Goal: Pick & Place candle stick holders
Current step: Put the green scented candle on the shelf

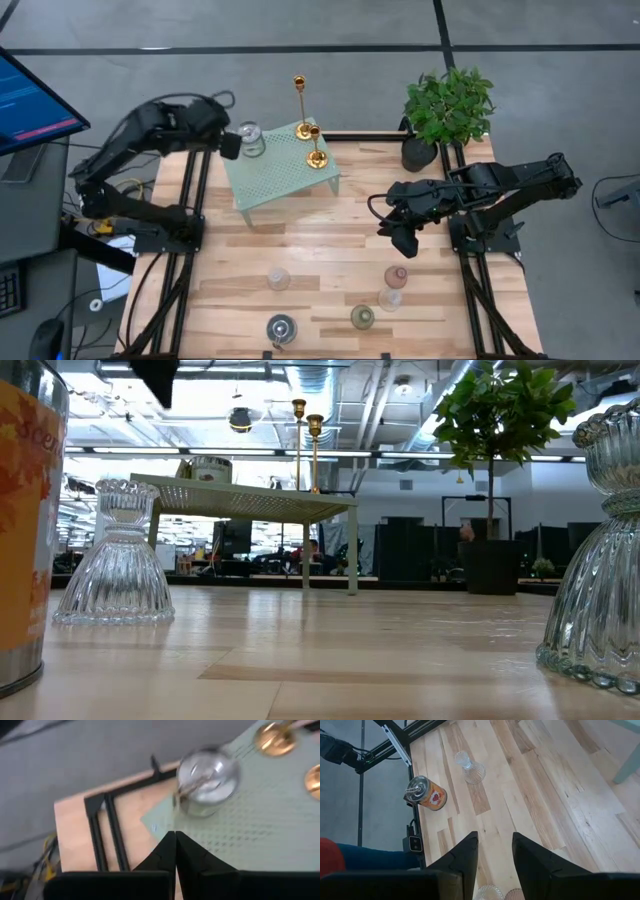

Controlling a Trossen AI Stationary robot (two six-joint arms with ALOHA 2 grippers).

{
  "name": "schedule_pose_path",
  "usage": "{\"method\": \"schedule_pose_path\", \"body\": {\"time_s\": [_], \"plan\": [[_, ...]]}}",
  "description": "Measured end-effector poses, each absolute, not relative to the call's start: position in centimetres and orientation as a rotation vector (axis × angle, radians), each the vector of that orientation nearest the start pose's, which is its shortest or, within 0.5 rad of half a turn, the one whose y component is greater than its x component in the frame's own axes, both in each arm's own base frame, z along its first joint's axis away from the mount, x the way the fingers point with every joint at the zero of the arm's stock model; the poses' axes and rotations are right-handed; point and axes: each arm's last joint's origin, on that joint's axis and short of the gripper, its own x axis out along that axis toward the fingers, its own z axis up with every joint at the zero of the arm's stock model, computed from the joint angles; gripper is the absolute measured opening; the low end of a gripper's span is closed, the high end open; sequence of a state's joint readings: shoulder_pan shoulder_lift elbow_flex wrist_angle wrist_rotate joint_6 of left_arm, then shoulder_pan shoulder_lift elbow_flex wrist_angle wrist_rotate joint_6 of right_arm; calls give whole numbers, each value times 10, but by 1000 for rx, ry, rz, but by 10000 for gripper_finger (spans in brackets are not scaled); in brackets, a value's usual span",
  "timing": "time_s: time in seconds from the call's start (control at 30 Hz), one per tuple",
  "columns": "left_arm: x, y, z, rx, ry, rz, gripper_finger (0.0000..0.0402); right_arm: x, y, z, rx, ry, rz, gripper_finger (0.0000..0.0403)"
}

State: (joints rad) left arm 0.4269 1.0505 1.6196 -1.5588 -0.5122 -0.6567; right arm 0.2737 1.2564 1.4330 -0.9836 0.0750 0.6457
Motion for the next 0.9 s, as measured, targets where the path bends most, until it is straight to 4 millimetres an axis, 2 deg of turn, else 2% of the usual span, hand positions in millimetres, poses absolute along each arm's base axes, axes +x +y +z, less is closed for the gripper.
{"method": "schedule_pose_path", "body": {"time_s": [0.17,0.37,0.47,0.73,0.9], "plan": [[92,57,409,-605,658,1181,2,227,62,387,445,823,-63,111],[85,54,404,-645,422,1153,2,227,64,387,413,825,-45,111],[91,57,398,-645,408,1152,2,227,64,387,397,825,-38,111],[123,71,375,-644,413,1138,2,227,65,387,365,827,-20,111],[123,77,368,-644,429,1181,2,226,67,387,339,828,-3,111]]}}
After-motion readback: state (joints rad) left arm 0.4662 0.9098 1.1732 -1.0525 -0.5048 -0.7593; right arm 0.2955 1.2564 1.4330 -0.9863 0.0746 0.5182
